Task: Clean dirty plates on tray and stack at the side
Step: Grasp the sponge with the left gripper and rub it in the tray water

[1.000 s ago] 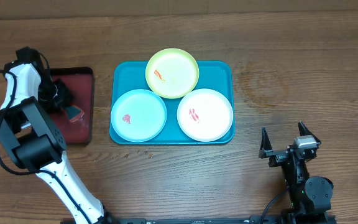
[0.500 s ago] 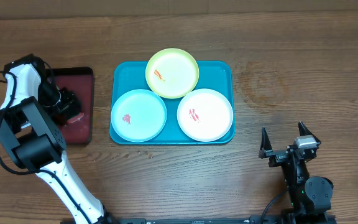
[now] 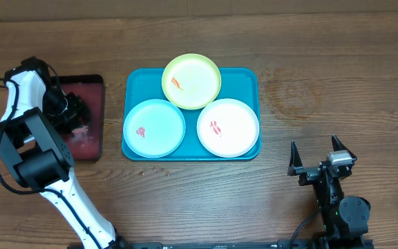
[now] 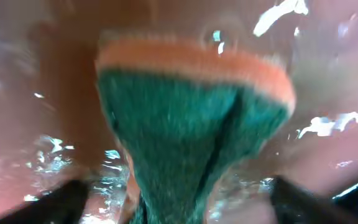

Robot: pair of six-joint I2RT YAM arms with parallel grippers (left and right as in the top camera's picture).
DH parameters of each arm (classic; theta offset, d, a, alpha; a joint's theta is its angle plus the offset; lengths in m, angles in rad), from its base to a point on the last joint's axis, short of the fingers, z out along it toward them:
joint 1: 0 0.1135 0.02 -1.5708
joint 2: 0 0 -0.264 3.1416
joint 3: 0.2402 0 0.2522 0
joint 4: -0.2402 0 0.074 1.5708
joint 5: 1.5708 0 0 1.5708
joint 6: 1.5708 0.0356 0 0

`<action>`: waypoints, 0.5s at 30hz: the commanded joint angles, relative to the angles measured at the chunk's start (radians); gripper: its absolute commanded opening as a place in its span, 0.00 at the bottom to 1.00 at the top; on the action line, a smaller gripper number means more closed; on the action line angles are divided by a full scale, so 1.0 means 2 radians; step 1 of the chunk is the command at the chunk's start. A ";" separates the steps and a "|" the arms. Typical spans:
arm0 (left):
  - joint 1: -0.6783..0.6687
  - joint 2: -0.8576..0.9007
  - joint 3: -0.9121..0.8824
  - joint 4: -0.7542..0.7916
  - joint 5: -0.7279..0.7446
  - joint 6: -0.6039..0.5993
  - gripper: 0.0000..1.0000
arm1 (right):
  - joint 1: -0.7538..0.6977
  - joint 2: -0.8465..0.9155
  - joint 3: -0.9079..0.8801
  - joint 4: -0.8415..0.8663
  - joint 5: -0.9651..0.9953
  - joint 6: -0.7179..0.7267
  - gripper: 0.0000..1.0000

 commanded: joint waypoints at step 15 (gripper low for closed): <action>0.002 0.001 0.005 0.020 -0.062 0.011 0.05 | -0.002 -0.004 -0.005 0.003 0.005 -0.002 1.00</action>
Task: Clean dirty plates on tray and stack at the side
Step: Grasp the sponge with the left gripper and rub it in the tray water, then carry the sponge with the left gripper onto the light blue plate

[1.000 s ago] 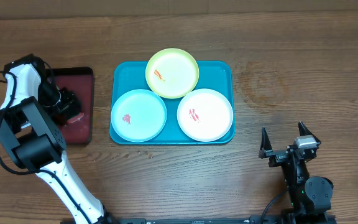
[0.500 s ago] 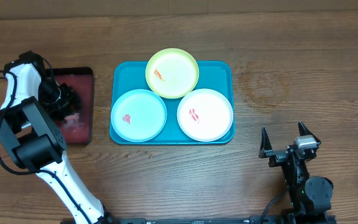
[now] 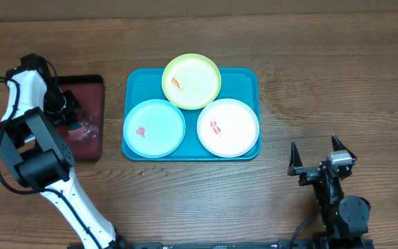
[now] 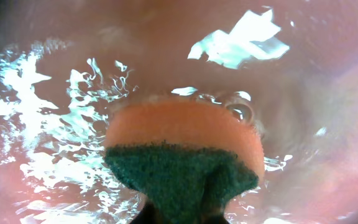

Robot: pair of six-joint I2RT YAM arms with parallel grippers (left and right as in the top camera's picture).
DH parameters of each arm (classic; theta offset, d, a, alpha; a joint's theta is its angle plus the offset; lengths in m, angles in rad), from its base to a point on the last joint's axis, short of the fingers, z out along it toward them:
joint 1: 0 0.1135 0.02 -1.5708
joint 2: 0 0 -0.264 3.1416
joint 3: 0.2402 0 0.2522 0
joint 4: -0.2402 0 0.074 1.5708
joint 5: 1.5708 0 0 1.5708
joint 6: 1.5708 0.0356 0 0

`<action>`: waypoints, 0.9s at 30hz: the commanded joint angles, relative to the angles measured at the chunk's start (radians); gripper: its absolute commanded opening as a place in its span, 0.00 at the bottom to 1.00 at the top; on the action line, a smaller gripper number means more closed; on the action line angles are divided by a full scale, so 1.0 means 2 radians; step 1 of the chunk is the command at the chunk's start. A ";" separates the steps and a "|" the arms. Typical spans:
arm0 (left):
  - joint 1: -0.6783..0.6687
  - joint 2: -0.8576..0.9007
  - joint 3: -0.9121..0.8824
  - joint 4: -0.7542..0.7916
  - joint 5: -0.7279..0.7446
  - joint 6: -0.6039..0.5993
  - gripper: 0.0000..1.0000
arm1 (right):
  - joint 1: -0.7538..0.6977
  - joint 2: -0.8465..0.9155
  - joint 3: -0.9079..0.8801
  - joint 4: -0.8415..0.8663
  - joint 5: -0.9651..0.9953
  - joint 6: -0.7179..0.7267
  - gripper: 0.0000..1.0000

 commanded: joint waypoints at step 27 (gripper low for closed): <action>0.001 -0.051 0.058 -0.149 0.048 0.006 0.04 | -0.002 -0.004 -0.005 0.003 0.005 -0.002 1.00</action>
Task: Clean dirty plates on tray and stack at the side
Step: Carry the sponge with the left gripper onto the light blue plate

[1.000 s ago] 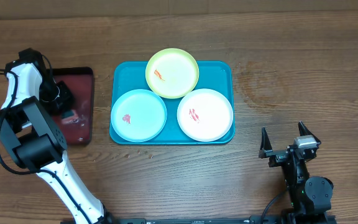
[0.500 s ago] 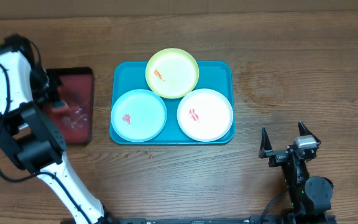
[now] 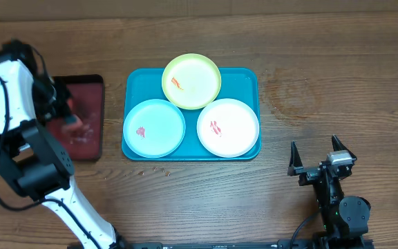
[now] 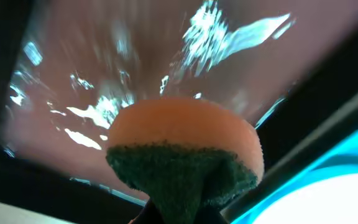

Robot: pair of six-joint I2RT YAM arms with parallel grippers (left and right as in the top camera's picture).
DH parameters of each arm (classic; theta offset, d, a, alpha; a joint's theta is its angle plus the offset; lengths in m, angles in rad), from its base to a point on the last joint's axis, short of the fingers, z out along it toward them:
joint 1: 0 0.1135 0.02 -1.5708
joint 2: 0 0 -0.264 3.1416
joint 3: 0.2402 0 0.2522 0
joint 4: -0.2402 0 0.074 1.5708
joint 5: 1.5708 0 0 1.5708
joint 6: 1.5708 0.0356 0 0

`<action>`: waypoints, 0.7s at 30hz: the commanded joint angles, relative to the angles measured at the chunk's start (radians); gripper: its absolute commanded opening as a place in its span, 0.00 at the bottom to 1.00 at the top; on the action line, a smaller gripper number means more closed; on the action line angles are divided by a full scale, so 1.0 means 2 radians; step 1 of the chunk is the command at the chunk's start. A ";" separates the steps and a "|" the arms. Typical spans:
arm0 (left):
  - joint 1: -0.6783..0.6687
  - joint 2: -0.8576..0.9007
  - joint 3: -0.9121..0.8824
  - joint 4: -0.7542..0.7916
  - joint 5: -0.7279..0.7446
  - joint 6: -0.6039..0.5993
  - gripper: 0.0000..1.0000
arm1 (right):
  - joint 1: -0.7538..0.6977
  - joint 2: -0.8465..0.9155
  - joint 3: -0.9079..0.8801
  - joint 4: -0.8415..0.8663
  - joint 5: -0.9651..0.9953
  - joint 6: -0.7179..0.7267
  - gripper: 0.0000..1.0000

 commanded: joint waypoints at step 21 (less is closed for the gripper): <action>-0.155 -0.073 0.114 -0.147 0.139 0.038 0.04 | -0.002 -0.004 -0.005 0.003 0.005 -0.002 1.00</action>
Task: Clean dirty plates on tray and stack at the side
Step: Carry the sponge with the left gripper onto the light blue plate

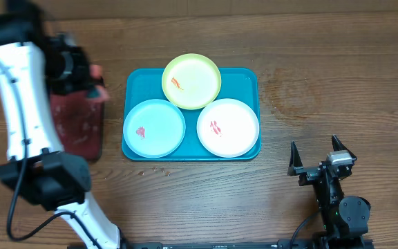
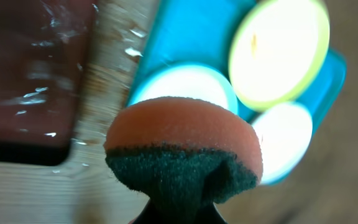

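My left gripper [image 1: 95, 81] is shut on an orange-and-green sponge [image 2: 184, 149], held above the table between the dark red water basin [image 1: 78, 124] and the blue tray [image 1: 251, 79]. On the tray lie three stained plates: a yellow-green plate [image 1: 191, 81] at the back, a light blue plate [image 1: 153, 128] at front left, a white plate [image 1: 228, 127] at front right. All three also show blurred in the left wrist view, beyond the sponge. My right gripper [image 1: 320, 151] rests open near the table's front right, far from the tray.
Water drops lie on the wood beside the basin [image 2: 30, 68]. A few crumbs [image 1: 163, 169] sit on the table in front of the tray. Bare wooden table [image 1: 323, 69] extends to the right of the tray.
My left gripper has moved right and up with the sponge, from over the basin to above its right edge, close to the tray's left side. The right arm has not moved.
The sponge, held in my left gripper, was pressed down into the basin's water. It was then still in the water, then above the basin near its edge. Now it is out of the basin, beside the tray. The plates have not moved.
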Robot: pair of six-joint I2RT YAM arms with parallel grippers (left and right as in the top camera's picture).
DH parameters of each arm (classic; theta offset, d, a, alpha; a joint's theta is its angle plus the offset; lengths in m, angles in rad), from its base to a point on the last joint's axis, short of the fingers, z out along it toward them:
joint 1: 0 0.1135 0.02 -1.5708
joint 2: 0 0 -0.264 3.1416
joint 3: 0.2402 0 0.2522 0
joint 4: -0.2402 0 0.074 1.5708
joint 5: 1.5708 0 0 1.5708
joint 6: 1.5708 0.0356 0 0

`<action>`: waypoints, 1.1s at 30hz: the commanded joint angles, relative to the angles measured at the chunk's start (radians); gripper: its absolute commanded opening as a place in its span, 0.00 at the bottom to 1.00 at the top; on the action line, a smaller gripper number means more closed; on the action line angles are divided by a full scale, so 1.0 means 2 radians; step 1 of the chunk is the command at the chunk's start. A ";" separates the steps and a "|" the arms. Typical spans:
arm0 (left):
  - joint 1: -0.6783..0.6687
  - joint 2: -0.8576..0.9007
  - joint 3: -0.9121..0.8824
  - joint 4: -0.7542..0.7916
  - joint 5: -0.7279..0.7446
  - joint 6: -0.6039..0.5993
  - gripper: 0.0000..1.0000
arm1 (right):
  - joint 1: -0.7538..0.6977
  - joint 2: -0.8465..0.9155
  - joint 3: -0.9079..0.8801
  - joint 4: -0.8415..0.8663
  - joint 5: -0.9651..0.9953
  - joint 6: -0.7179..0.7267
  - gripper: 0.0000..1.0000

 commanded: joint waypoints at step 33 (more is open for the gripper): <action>-0.163 0.003 -0.213 0.178 -0.077 -0.084 0.89 | -0.002 -0.004 -0.005 0.003 0.005 -0.002 1.00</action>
